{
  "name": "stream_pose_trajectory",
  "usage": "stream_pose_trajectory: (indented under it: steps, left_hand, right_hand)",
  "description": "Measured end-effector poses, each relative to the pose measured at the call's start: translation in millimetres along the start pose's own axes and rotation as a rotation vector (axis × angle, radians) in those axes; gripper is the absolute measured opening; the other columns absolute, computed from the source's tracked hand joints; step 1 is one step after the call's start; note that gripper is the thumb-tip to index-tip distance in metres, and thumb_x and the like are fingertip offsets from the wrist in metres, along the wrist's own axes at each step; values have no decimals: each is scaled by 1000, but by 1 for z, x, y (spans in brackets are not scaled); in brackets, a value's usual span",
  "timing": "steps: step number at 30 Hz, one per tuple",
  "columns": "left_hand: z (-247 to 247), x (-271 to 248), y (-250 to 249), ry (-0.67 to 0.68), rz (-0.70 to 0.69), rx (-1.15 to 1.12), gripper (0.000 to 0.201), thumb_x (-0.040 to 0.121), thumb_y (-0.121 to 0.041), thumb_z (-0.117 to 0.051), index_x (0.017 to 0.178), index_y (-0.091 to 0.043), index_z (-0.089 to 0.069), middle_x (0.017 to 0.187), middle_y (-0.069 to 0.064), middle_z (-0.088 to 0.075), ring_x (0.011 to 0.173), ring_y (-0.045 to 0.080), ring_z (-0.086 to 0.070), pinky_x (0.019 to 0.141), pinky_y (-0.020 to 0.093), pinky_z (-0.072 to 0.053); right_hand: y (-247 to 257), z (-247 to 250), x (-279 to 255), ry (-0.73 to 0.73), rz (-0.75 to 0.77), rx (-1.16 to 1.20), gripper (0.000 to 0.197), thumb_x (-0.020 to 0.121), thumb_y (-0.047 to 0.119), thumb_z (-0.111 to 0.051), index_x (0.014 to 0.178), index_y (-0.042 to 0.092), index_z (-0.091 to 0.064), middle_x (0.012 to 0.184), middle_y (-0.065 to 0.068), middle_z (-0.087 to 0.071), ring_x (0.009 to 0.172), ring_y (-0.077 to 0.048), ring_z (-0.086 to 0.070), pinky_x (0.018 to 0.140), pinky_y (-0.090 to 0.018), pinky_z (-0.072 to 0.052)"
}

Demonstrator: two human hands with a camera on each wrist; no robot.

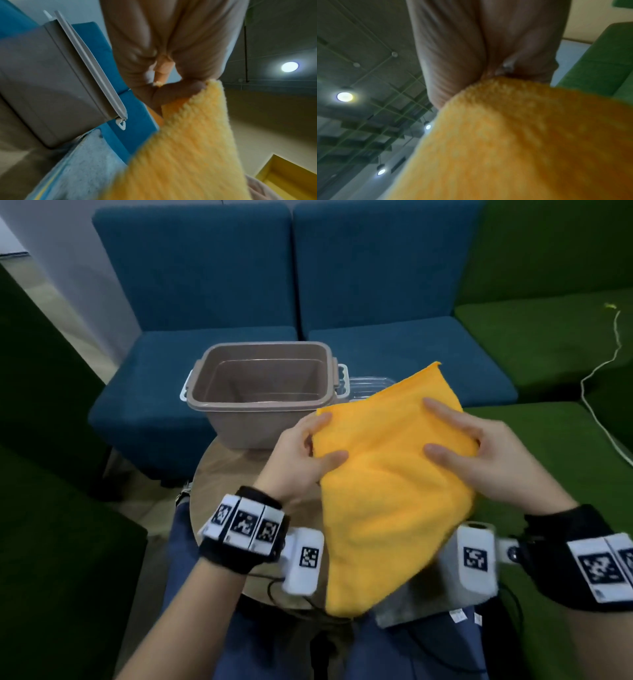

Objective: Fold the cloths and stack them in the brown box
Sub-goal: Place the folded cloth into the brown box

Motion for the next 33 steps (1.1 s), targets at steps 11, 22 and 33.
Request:
stream_pose_trajectory:
  steps: [11, 22, 33]
  left_hand:
    - [-50, 56, 52, 11, 96, 574, 85, 90, -3, -60, 155, -13, -7, 162, -3, 1, 147, 17, -14, 111, 22, -20]
    - [-62, 93, 76, 21, 323, 714, 84, 89, -7, -48, 154, -13, 4, 161, 1, 8, 130, 31, -39, 99, 42, -42]
    - [-69, 106, 101, 18, 306, 809, 89, 86, -7, -50, 153, -12, 9, 159, -2, 21, 126, 33, -38, 98, 39, -43]
  right_hand:
    - [-100, -38, 45, 92, -150, -162, 76, 87, 19, -72, 151, 28, -32, 151, 1, -40, 138, -15, -39, 106, -21, -30]
    - [-141, -62, 110, 182, -257, -230, 75, 88, 25, -72, 151, 30, -32, 154, -4, -37, 139, -21, -37, 113, -30, -30]
    - [-162, -82, 117, 272, -220, -362, 69, 99, 37, -52, 154, 37, -11, 163, 1, -10, 142, -29, -32, 113, -42, -34]
Point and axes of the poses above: each hand's wrist, its own x-axis towards the middle knuckle, its own z-axis out of the back of the hand, y = z × x, the point moved 5 cm from there along x, towards the middle knuckle
